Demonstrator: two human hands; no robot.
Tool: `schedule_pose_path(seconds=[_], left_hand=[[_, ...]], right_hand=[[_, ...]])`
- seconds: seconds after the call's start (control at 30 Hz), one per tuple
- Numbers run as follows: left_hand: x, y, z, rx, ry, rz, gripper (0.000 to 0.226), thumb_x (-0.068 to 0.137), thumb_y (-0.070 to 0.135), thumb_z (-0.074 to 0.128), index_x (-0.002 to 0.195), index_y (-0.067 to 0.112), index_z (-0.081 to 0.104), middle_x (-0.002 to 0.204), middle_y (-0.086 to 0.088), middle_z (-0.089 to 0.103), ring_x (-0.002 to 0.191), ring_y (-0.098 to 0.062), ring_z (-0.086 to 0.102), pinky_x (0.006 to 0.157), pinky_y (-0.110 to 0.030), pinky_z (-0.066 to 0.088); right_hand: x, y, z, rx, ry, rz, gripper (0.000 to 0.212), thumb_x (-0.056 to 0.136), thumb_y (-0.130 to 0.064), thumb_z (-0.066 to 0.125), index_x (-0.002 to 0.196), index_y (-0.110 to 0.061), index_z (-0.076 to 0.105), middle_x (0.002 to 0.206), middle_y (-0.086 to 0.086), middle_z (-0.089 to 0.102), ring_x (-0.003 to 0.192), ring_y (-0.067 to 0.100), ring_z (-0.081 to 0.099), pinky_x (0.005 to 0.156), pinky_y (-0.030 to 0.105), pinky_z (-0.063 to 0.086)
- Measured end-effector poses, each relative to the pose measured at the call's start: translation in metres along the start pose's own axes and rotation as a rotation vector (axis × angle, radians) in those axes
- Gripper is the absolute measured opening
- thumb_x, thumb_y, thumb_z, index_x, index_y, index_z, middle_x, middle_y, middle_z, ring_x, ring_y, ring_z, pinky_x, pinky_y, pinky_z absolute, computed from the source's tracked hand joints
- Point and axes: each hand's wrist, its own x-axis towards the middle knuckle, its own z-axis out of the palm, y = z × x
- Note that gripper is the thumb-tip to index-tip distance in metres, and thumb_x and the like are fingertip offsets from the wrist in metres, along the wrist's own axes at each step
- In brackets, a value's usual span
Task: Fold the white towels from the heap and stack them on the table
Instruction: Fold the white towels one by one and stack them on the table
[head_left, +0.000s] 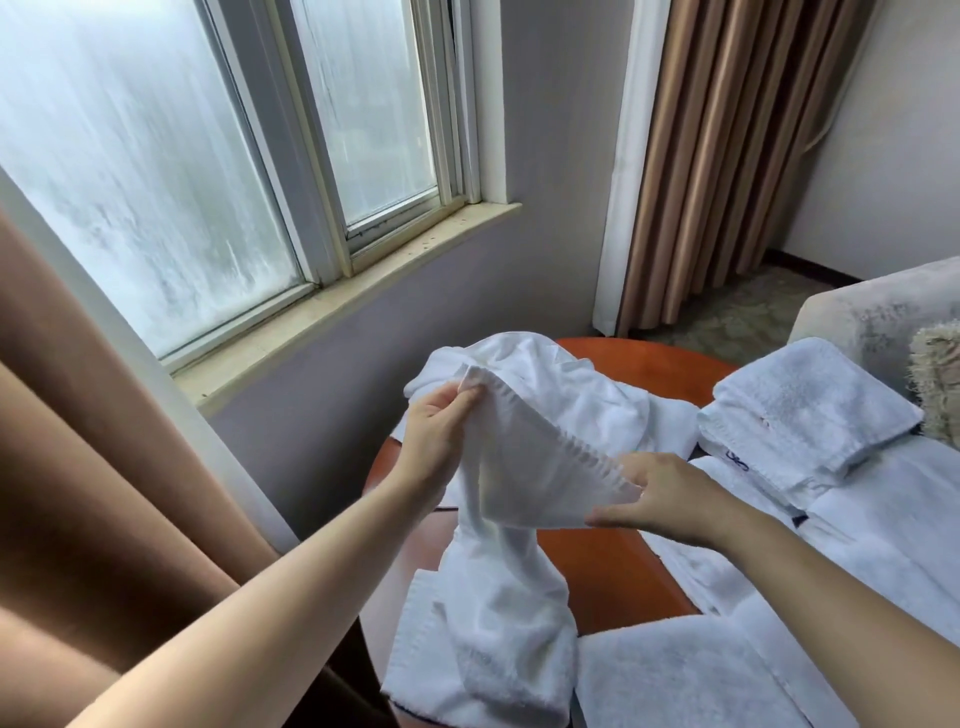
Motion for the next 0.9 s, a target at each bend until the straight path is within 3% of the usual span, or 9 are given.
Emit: schedule_pose_path(seconds=[0.03,0.1,0.27,0.4,0.5,0.6,0.67,0.8,0.9], left_hand=[[0.002,0.001,0.0,0.002,0.002,0.007,0.033,0.093,0.019,0.059,0.08,-0.012,0.058,0.077,-0.014,0.054,0.074,-0.024,0.048,0.068,-0.036,0.037],[0.005,0.006,-0.001,0.001,0.013,0.021,0.033,0.095,0.015,0.058,0.086,-0.017,0.056,0.077,-0.013,0.053,0.074,-0.023,0.048,0.065,-0.032,0.038],[0.011,0.009,-0.004,0.006,-0.012,0.018,0.032,0.088,0.018,0.064,0.088,-0.014,0.061,0.078,-0.011,0.056,0.076,-0.02,0.05,0.072,-0.034,0.039],[0.014,0.016,0.001,0.05,0.033,0.041,0.007,0.086,0.005,0.068,0.083,0.001,0.073,0.084,-0.013,0.069,0.079,-0.016,0.061,0.079,-0.035,0.05],[0.02,0.024,0.007,0.023,0.082,0.098,0.018,0.082,-0.003,0.07,0.082,0.015,0.074,0.082,-0.007,0.07,0.074,-0.011,0.063,0.077,-0.027,0.05],[0.029,0.029,0.011,0.039,0.107,0.086,0.038,0.077,-0.005,0.073,0.099,0.026,0.067,0.083,-0.003,0.067,0.077,-0.013,0.061,0.078,-0.023,0.049],[0.03,0.029,0.013,0.036,0.085,0.058,0.04,0.077,-0.004,0.073,0.104,0.023,0.064,0.082,-0.002,0.066,0.078,-0.012,0.061,0.077,-0.018,0.049],[0.023,0.02,0.015,0.033,0.028,0.044,0.008,0.086,0.009,0.071,0.083,0.015,0.068,0.083,0.001,0.068,0.085,-0.013,0.061,0.081,-0.023,0.046],[0.015,0.009,0.021,0.052,-0.047,0.033,0.013,0.088,0.026,0.065,0.083,0.017,0.057,0.084,-0.003,0.056,0.084,-0.015,0.05,0.077,-0.028,0.039]], right_hand=[[0.001,-0.001,-0.004,0.05,0.061,0.025,0.053,0.068,-0.05,0.076,0.056,-0.013,0.041,0.056,-0.009,0.045,0.054,0.01,0.042,0.052,0.027,0.035],[0.006,-0.005,-0.014,0.211,0.236,0.062,0.049,0.072,-0.029,0.076,0.054,-0.015,0.033,0.053,-0.004,0.028,0.051,0.013,0.028,0.052,0.029,0.021],[0.02,-0.01,-0.037,0.507,0.575,0.092,0.034,0.073,0.0,0.066,0.057,-0.014,0.04,0.056,0.001,0.036,0.056,0.018,0.035,0.053,0.03,0.029],[0.024,-0.017,-0.054,0.656,0.695,0.05,0.024,0.076,0.003,0.066,0.072,-0.016,0.052,0.069,0.002,0.052,0.066,0.018,0.048,0.06,0.032,0.042],[0.026,-0.021,-0.066,0.747,0.73,0.019,0.027,0.078,0.005,0.064,0.085,-0.021,0.056,0.081,0.004,0.062,0.074,0.018,0.054,0.069,0.036,0.047],[0.027,-0.022,-0.077,0.808,0.742,0.054,0.025,0.083,0.002,0.062,0.101,-0.015,0.06,0.087,0.004,0.065,0.076,0.018,0.057,0.065,0.029,0.048],[0.028,-0.021,-0.081,0.832,0.718,0.075,0.016,0.087,0.001,0.061,0.095,-0.012,0.066,0.083,0.003,0.065,0.077,0.018,0.057,0.064,0.028,0.048],[0.023,-0.011,-0.071,0.727,0.652,0.118,0.016,0.093,-0.009,0.056,0.085,-0.021,0.063,0.086,0.003,0.064,0.085,0.02,0.056,0.079,0.039,0.05],[0.017,-0.008,-0.061,0.645,0.603,0.139,0.008,0.099,-0.018,0.048,0.098,-0.016,0.055,0.094,0.003,0.059,0.088,0.019,0.052,0.077,0.036,0.047]])
